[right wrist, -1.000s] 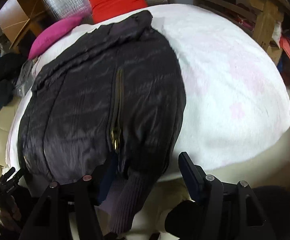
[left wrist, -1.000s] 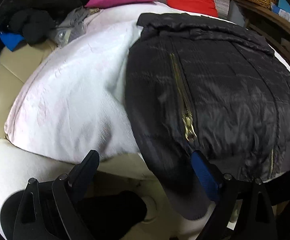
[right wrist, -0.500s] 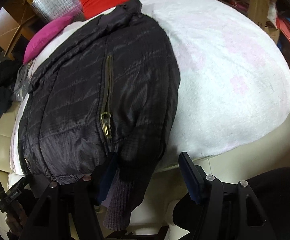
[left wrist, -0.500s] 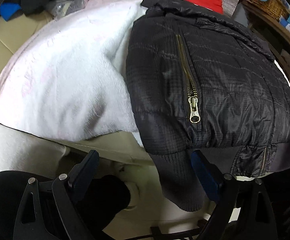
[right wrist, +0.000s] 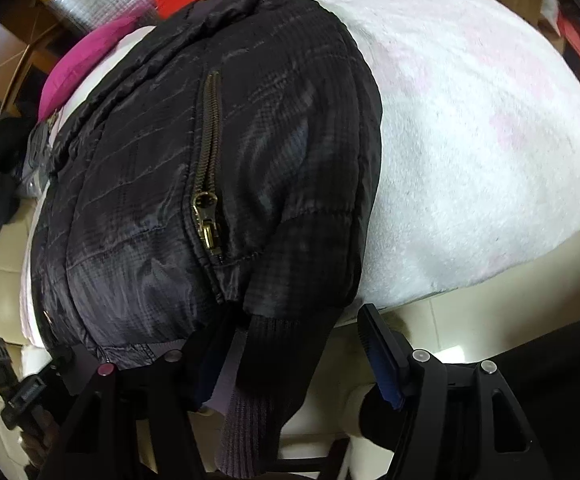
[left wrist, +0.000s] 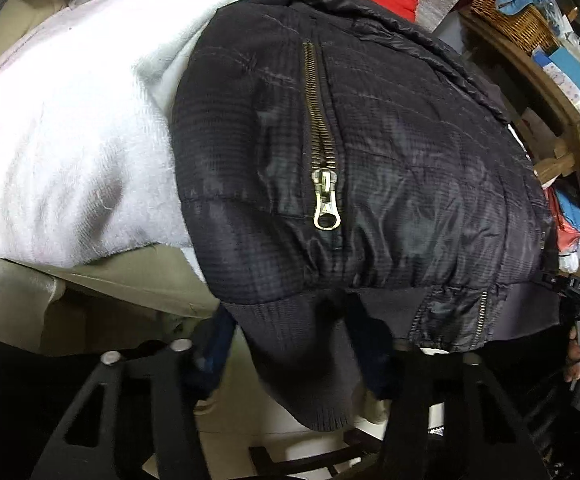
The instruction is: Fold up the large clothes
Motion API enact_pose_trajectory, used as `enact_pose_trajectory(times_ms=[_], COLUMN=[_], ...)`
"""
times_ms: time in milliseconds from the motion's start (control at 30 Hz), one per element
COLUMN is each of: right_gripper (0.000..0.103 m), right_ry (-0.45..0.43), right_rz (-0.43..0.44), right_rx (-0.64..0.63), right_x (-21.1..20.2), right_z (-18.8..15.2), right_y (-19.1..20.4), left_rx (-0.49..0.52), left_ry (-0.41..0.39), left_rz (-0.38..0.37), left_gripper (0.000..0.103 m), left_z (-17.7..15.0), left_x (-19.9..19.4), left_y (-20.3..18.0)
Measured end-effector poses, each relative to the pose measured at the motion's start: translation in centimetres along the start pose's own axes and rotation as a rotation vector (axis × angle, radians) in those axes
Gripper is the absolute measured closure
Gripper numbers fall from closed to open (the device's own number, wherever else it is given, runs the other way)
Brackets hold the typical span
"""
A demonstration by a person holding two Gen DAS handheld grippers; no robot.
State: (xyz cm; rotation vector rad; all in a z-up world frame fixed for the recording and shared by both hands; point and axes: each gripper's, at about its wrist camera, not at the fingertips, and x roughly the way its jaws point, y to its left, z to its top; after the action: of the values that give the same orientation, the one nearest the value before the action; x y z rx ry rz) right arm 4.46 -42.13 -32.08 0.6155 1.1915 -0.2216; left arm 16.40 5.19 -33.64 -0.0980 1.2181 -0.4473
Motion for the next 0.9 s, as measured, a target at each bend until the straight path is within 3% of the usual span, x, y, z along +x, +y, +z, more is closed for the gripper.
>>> enact_pose_trajectory(times_ms=[100,167,233,300,433,500,533,567,700,767,800,867,900], right_gripper=[0.036,0.049,0.056,0.062,0.06,0.051,0.042,0.041,0.041,0.043,0.045,0.058,0.061], right_ry=[-0.025,-0.041,-0.059,-0.07,-0.044,-0.01,0.014,0.027,0.036,0.022,0.019,0.004,-0.002], right_rz=[0.031,0.03,0.007,-0.009,0.018,0.043,0.054,0.057,0.037,0.026,0.026,0.037,0.038], right_rx=[-0.016,-0.037,-0.076,-0.115,-0.095,-0.043,-0.019,-0.012,-0.053,-0.071,-0.073,-0.071,-0.074], right_x=[-0.2,-0.3,-0.6,-1.0,-1.2,-1.0,-0.8,-0.4,0.5,0.6,0.6,0.3,0.1], right_z=[-0.4,-0.6,-1.0,-1.4,-1.0,-0.6,-0.5,-0.5,-0.8,-1.0,-1.0,-1.1,-1.2], right_y=[0.0,0.5,1.4,2.0,1.0,-0.1,-0.5,-0.2,0.3,0.9,0.9,1.0,1.0], left_rx=[-0.003,-0.011,-0.022,-0.015,0.02,0.018,0.007,-0.006,-0.03,-0.029,-0.024,-0.013,-0.003], left_ry=[-0.005,-0.001,0.01,0.02,0.016,0.011,0.011,0.011,0.023,0.041,0.053,0.054,0.05], left_rz=[-0.017,-0.028,-0.062,-0.082,-0.084,-0.081,-0.079,-0.084,-0.099,-0.109,-0.117,-0.11,-0.106], left_gripper=[0.052,0.049,0.04,0.037,0.039,0.052,0.06,0.063,0.06,0.046,0.045,0.047,0.053], left_z=[-0.3,-0.3,-0.2,-0.2,-0.6,-0.5,-0.3,-0.2,-0.1,0.0,0.0,-0.1,-0.1], left_x=[-0.1,0.0,0.2,0.2,0.4,0.4,0.7,0.8,1.0,1.4,1.6,1.8,1.8], left_y=[0.4,0.7,1.1,1.2,0.2,0.2,0.1,0.1,0.6,0.6,0.5,0.3,0.2])
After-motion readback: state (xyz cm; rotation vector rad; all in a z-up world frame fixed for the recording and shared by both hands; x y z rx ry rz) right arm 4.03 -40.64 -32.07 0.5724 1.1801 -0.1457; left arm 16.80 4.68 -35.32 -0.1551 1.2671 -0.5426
